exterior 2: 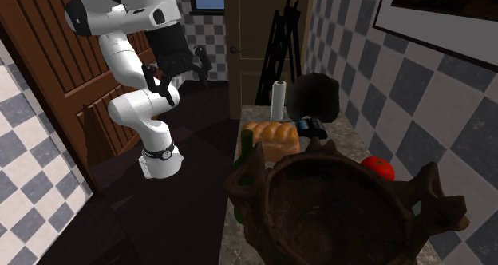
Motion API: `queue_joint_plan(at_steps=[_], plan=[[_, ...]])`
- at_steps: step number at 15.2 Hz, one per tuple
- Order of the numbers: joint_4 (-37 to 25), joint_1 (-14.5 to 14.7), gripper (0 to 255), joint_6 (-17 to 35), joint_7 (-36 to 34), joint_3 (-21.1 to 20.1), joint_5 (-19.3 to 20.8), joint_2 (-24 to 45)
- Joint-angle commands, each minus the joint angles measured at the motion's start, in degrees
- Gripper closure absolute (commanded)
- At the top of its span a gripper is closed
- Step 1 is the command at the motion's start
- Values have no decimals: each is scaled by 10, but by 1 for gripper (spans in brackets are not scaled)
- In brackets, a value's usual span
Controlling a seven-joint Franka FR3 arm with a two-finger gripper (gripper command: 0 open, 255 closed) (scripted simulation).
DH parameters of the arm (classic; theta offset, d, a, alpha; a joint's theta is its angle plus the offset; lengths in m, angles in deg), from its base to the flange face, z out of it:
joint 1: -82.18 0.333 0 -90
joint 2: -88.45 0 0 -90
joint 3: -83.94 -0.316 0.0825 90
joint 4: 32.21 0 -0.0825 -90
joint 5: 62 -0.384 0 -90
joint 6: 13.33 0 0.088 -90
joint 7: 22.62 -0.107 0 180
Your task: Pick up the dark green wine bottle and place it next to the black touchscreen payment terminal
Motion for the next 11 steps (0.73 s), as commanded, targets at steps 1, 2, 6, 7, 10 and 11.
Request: queue_joint_plan(at_steps=[1, 2, 6, 7, 10, 11], plan=[[0, 0, 0, 0, 0, 0, 0, 0], [-5, 3, 0, 12, -3, -6, 0, 19], [-31, 13, 0, 55, -16, -31, 1, 99], [-39, 15, 0, 65, -20, -37, 2, 120], [-68, 20, 0, 90, -32, -54, 8, 183], [-79, 22, 0, 98, -36, -60, 11, 205]])
